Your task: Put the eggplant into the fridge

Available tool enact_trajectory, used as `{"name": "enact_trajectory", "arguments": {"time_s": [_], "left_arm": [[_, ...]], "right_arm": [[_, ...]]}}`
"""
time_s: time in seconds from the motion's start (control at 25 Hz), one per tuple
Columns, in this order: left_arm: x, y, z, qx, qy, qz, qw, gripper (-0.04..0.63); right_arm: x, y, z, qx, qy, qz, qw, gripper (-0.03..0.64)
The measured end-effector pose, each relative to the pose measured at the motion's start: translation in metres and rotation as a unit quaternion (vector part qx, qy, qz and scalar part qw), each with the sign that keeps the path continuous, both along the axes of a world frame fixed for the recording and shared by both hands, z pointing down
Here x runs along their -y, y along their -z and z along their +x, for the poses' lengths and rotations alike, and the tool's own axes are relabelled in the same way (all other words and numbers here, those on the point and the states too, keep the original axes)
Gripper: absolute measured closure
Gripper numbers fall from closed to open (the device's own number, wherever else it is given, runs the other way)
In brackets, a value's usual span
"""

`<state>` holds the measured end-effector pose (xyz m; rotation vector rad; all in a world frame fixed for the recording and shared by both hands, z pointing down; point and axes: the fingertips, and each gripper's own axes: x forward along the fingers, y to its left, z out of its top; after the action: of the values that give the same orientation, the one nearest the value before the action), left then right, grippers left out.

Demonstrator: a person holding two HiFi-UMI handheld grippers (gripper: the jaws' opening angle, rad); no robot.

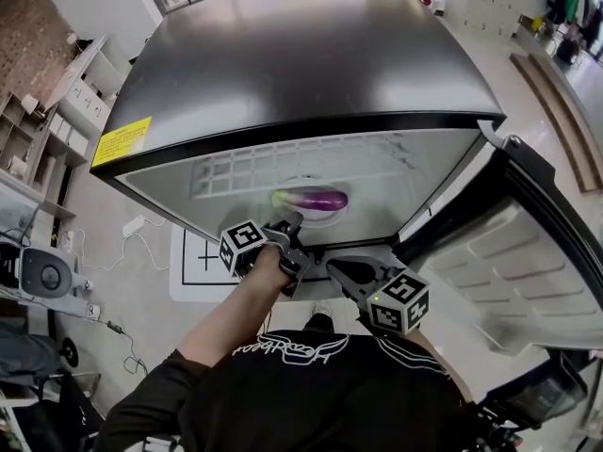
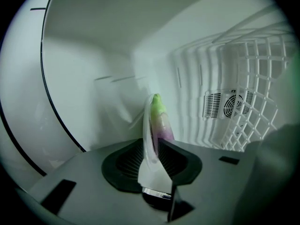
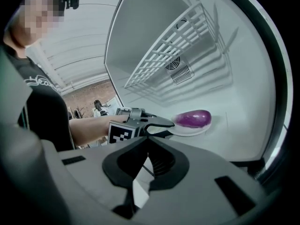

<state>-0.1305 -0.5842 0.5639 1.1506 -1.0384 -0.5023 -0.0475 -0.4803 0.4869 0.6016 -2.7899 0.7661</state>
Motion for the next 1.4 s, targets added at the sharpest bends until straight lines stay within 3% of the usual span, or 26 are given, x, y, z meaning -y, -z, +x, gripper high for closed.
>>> {"name": "enact_trajectory", "arguments": {"time_s": [0.12,0.24,0.4,0.6,0.8,0.88,1.0,1.08,1.2,1.24,1.32,1.4], "left_arm": [[-0.003,-0.002,0.005,0.005,-0.028,-0.016,0.9995,0.486],[-0.006,0.002,0.01,0.05,-0.058,-0.011,0.997,0.468],[-0.011,0.009,0.02,0.079,-0.103,0.006,0.9915,0.443],[-0.02,0.008,0.019,0.123,-0.157,0.041,0.979,0.434],[-0.035,0.017,0.018,0.175,-0.185,0.083,0.9634,0.434],[-0.044,0.023,0.016,0.217,-0.201,0.104,0.9494,0.436],[-0.058,0.043,0.02,0.275,-0.225,0.157,0.9216,0.436],[-0.071,0.064,0.032,0.306,-0.244,0.216,0.8946,0.436],[-0.098,0.095,0.056,0.34,-0.278,0.298,0.8475,0.439],[-0.108,0.104,0.065,0.343,-0.288,0.319,0.8353,0.457],[-0.13,0.121,0.079,0.343,-0.303,0.36,0.8133,0.577],[-0.154,0.136,0.09,0.349,-0.315,0.397,0.788,0.586]], "right_arm": [[0.001,0.001,0.002,-0.001,-0.003,0.001,1.0,0.609],[0.001,0.005,0.009,0.001,-0.007,0.002,1.0,0.609],[0.0,0.008,0.015,0.002,-0.008,0.002,1.0,0.609],[-0.003,0.004,0.006,0.001,-0.002,0.002,1.0,0.609],[-0.01,0.008,0.008,0.0,0.006,0.013,1.0,0.609],[-0.015,0.014,0.01,0.002,0.01,0.025,1.0,0.609],[-0.024,0.026,0.015,0.01,0.013,0.043,0.999,0.609],[-0.032,0.034,0.019,0.013,0.015,0.055,0.998,0.609],[-0.049,0.043,0.028,0.009,0.019,0.071,0.997,0.609],[-0.055,0.046,0.031,0.008,0.019,0.076,0.997,0.609],[-0.067,0.053,0.039,0.008,0.017,0.086,0.996,0.609],[-0.078,0.06,0.049,0.01,0.013,0.097,0.995,0.609]]}}
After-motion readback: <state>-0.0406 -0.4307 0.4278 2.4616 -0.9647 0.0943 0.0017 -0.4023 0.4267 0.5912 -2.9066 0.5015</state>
